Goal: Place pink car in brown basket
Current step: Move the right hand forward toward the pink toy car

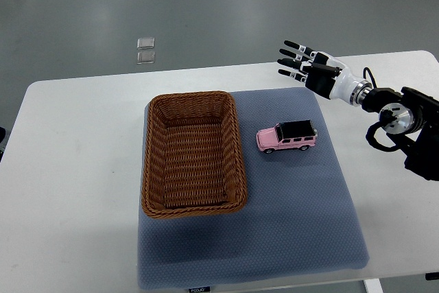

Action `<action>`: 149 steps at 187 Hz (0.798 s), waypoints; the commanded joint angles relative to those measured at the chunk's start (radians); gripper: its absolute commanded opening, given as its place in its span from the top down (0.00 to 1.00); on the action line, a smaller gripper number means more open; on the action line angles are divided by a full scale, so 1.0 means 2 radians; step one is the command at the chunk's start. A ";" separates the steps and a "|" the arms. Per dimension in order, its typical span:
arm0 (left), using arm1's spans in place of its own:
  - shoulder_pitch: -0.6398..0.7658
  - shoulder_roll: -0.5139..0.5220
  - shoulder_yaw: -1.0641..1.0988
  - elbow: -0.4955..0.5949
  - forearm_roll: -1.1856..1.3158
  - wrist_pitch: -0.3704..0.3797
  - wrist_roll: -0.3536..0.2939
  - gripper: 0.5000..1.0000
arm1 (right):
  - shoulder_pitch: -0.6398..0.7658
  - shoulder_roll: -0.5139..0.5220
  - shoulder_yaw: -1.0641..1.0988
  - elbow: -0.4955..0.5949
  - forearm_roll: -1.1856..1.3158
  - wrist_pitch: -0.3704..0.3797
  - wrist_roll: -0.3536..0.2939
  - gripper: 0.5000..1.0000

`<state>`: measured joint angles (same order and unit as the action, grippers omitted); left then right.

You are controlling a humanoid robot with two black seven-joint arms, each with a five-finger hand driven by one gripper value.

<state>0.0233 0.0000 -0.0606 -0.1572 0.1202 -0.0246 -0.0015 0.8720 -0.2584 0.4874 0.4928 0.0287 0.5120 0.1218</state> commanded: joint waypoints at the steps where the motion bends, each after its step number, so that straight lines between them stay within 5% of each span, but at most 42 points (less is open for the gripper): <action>1: 0.001 0.000 -0.003 0.000 0.000 0.000 0.000 0.00 | -0.001 0.000 0.003 0.000 0.000 0.002 0.000 0.15; 117: -0.005 0.000 -0.002 0.003 0.000 0.000 0.000 0.00 | -0.002 -0.010 0.000 0.001 -0.057 0.049 0.010 0.15; 149: -0.005 0.000 -0.002 0.003 0.000 0.000 0.000 0.00 | 0.001 -0.023 0.000 0.002 -0.149 0.049 0.058 0.15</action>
<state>0.0139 0.0000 -0.0643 -0.1518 0.1195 -0.0243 -0.0016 0.8692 -0.2930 0.4875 0.4967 -0.1636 0.6107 0.1851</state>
